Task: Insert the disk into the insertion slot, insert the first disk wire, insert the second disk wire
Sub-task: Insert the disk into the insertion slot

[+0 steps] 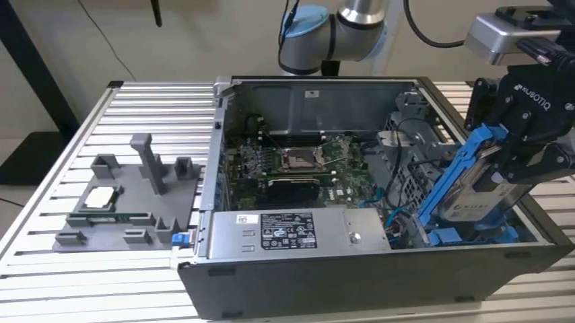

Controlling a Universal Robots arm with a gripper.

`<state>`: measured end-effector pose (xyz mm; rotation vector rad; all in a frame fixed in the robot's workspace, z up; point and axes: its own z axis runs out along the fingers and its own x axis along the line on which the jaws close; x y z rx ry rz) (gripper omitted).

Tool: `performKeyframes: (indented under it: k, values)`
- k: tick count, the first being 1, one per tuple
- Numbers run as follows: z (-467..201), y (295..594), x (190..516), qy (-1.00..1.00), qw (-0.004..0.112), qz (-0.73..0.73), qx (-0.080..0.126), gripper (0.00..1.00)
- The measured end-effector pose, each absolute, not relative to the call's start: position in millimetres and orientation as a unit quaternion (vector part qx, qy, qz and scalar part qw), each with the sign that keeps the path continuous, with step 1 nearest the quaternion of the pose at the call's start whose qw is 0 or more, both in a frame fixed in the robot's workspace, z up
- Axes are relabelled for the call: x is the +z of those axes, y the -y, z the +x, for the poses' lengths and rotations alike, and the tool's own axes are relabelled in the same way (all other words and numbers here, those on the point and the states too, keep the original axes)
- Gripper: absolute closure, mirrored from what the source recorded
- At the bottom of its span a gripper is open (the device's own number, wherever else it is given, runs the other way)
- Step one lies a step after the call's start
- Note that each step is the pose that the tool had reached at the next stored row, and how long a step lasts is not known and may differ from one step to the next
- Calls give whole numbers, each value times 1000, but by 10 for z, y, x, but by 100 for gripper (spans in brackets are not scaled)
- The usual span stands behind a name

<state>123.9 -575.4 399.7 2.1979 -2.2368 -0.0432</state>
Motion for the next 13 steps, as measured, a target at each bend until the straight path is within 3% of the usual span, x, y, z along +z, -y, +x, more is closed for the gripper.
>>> performKeyframes:
  k: [10, 13]
  values:
    - [1245, 5756, 4105, 713, 3, 701, -16, 68]
    - [1242, 5756, 4096, 713, -7, 701, -6, 68]
